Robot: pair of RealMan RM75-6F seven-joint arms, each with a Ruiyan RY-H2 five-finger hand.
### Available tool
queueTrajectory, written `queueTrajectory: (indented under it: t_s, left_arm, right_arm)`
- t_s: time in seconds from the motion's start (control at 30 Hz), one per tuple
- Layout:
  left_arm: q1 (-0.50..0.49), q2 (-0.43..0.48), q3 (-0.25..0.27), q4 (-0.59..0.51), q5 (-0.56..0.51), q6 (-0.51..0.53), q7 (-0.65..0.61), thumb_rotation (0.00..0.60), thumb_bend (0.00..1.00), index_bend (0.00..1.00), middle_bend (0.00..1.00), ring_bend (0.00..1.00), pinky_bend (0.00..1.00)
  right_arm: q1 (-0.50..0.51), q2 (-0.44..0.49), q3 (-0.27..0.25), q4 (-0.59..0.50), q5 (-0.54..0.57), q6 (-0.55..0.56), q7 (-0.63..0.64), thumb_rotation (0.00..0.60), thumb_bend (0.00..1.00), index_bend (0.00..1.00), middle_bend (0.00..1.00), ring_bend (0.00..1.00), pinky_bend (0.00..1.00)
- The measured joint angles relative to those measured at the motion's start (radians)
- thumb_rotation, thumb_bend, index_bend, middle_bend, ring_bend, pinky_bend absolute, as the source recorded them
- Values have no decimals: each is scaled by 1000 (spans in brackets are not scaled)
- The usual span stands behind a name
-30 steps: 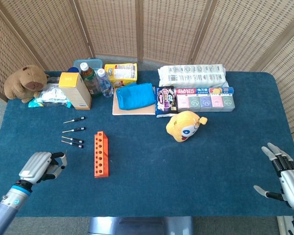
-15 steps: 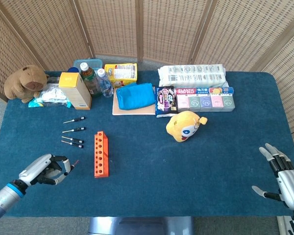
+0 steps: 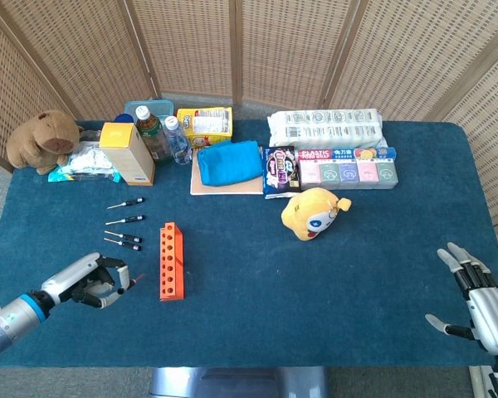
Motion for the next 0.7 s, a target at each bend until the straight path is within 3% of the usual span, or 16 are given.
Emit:
queueTrajectory:
  t_s: [0.7]
  left_arm:
    - [-210,-34,73,76,113,-98,-455,600,412,587,1000,1000,1000]
  right_arm:
    - [-2,1,-3,-3,-6,6,-1,600,23,19,0,13,96]
